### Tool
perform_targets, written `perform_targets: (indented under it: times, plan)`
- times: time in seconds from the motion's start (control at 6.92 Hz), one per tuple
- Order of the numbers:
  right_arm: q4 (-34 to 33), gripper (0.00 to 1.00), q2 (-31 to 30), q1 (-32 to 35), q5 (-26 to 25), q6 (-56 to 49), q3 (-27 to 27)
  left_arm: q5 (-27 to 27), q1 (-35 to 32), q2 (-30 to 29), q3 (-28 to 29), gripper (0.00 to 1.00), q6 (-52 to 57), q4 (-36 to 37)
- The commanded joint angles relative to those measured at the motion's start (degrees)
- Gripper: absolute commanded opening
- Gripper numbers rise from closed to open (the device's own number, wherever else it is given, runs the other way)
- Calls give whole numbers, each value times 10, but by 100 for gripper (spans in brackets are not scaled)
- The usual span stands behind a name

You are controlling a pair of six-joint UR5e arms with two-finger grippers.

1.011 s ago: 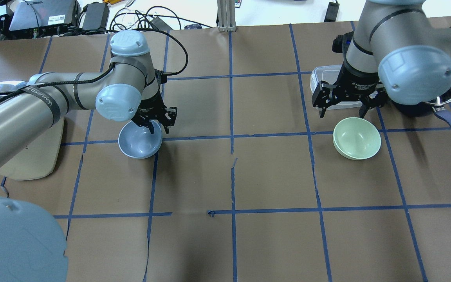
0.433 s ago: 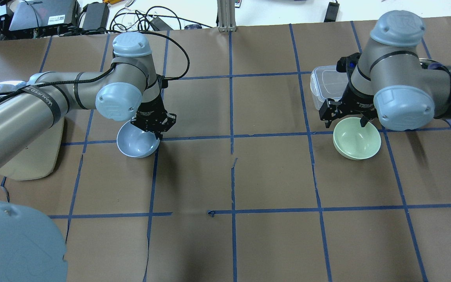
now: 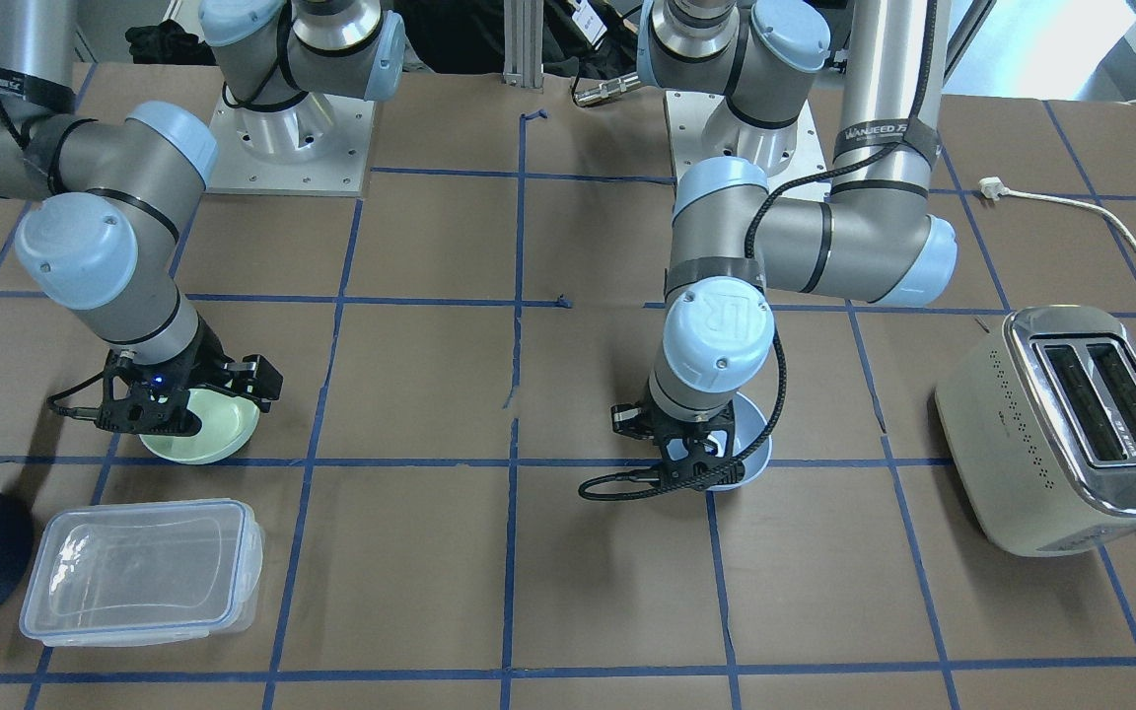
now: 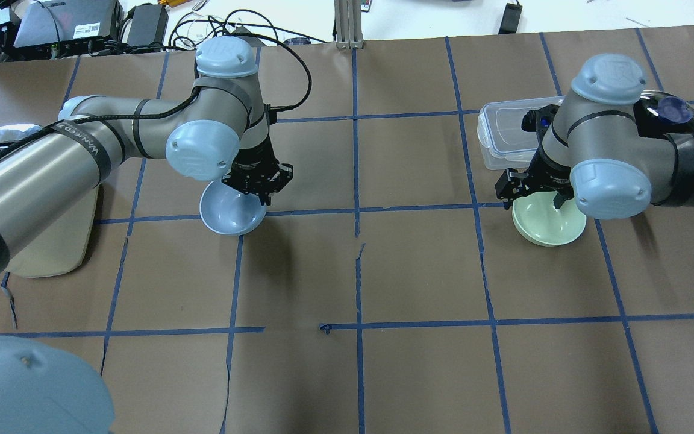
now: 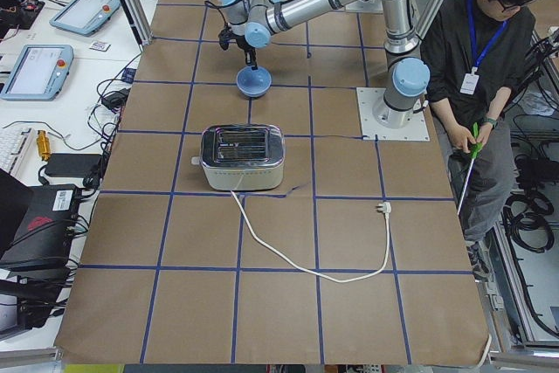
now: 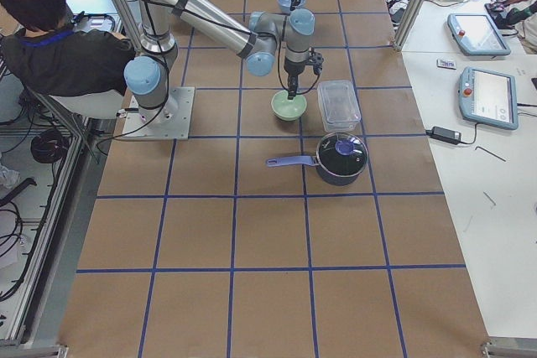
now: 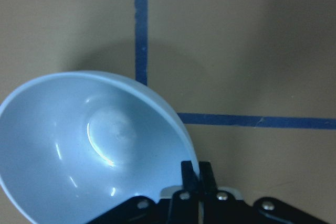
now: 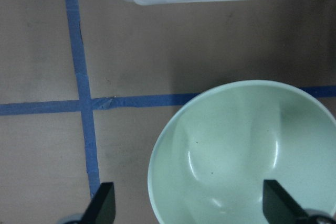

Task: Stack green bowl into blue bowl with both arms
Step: 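Lift the blue bowl with the left gripper and carry it toward the table center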

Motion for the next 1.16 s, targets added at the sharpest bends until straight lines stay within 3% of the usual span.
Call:
perform_targets:
  times: [0.0,0.29,0.58,0.72,0.87,1.01]
  plan:
    - [-6,100,9,0,2,4,2,-41,-70,-33,76,0,-116,6]
    - [-11,100,23,1,0,-4,3,-43,-129,-71,118,0,-160,29]
    - [-11,100,40,0,1,-3,3,-43,-151,-92,118,0,-170,62]
    - [-12,94,47,0,2,-3,3,-39,-155,-101,117,0,-169,81]
    - [-10,59,52,0,1,-4,2,-39,-158,-109,116,0,-164,81]
    - [-9,15,53,0,1,-6,0,-45,-159,-107,117,1,-163,75]
